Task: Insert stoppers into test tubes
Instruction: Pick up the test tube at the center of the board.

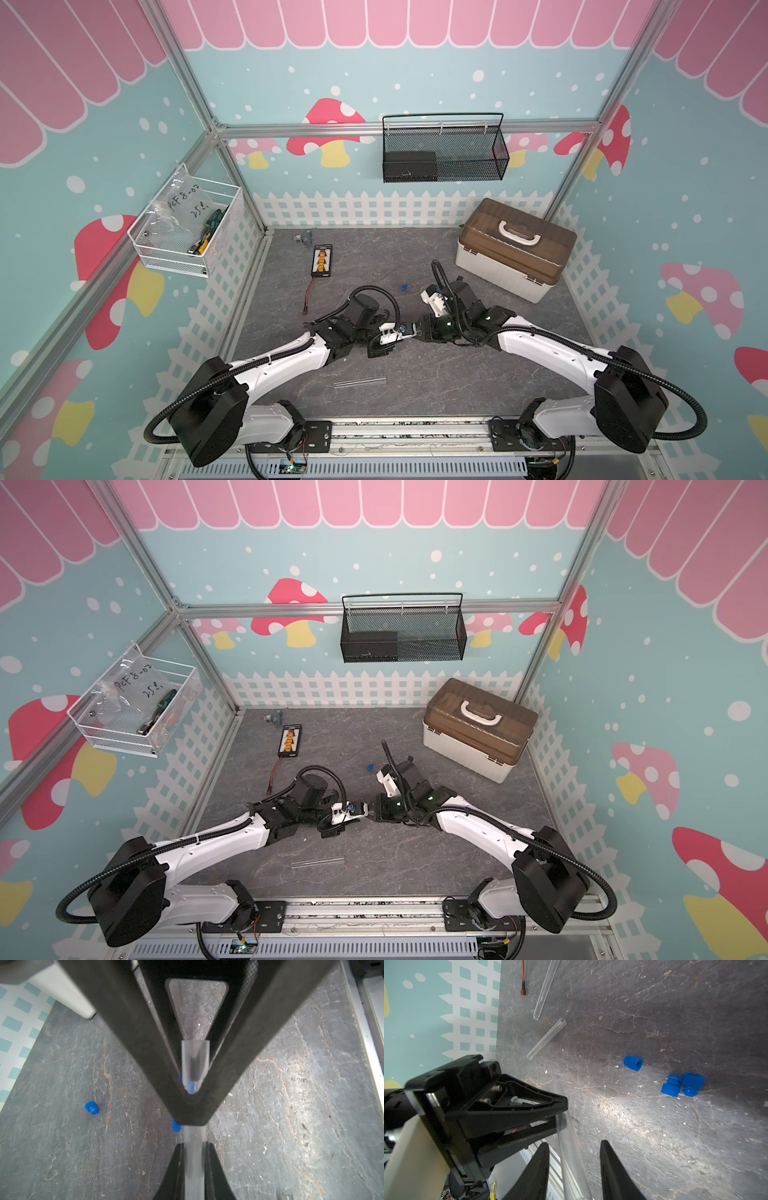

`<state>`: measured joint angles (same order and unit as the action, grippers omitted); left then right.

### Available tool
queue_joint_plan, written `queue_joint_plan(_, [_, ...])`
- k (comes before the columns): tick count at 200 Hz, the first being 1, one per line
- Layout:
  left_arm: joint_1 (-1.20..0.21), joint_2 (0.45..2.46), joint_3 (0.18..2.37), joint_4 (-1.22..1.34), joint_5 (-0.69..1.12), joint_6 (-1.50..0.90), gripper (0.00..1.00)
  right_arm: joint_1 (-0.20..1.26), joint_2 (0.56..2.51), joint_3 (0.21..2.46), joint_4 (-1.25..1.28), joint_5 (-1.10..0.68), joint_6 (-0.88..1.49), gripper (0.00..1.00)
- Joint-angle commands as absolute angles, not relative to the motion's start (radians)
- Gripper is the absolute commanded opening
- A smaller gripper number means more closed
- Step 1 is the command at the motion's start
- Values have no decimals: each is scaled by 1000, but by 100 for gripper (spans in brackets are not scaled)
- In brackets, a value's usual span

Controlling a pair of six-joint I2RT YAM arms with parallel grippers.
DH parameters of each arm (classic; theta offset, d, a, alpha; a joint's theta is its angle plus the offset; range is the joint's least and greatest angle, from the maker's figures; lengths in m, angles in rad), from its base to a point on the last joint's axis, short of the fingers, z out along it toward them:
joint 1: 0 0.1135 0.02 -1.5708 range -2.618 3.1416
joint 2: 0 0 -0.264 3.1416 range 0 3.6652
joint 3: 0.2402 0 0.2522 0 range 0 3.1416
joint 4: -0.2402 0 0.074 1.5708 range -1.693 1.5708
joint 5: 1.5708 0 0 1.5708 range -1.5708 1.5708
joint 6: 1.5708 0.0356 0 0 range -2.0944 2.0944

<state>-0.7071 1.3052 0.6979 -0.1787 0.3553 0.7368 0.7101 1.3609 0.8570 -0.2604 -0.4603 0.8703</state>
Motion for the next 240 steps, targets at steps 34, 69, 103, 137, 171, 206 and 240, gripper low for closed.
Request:
queue_joint_plan(34, [-701, 1312, 699, -176, 355, 748, 16, 725, 1391, 879, -248, -453, 885, 31])
queue_joint_plan(69, [-701, 1311, 702, -179, 356, 750, 16, 728, 1395, 881, -248, -453, 887, 28])
queue_joint_plan(103, [-701, 1312, 701, -179, 355, 751, 16, 732, 1401, 885, -248, -457, 887, 25])
queue_joint_plan(137, [-701, 1312, 701, -181, 355, 750, 16, 733, 1405, 888, -246, -462, 887, 23])
queue_joint_plan(171, [-703, 1312, 699, -182, 352, 749, 16, 733, 1410, 891, -242, -469, 887, 18])
queue_joint_plan(206, [-703, 1312, 700, -183, 349, 748, 16, 733, 1407, 891, -240, -476, 887, 11])
queue_joint_plan(240, [-703, 1304, 695, -177, 343, 744, 22, 733, 1403, 885, -235, -480, 890, 8])
